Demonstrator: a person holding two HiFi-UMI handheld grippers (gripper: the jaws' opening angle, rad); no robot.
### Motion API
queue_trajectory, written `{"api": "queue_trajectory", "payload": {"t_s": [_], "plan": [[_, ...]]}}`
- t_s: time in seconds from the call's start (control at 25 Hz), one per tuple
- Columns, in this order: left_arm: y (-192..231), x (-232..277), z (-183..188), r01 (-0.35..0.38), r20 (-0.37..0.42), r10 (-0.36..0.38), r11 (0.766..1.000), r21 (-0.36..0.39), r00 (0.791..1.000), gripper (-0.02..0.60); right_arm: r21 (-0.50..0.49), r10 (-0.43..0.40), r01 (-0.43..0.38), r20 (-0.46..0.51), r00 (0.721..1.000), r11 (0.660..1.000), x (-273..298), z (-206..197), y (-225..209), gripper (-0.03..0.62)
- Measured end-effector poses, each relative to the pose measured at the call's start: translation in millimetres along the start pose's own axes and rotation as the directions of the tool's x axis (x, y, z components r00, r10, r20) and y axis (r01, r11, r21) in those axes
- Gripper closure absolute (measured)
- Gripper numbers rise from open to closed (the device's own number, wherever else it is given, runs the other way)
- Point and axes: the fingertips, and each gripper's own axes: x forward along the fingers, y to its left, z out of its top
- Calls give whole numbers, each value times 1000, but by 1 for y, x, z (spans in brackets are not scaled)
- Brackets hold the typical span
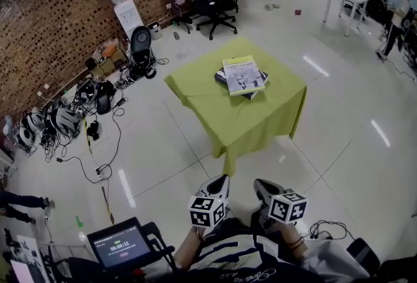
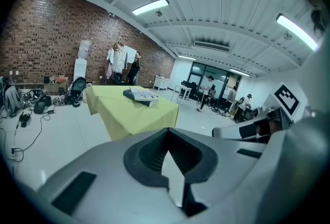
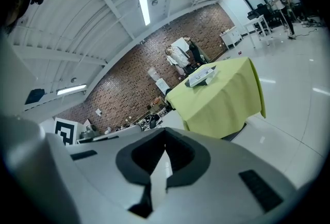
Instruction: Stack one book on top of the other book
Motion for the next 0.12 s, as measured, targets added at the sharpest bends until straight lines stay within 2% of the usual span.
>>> {"api": "queue_trajectory", "payload": {"t_s": [0.12], "plan": [[1,-4,-1,-4,1,3,1000,3,1000,578,-1,5,-5,1,1000,1000,0,-1,3,599]]}}
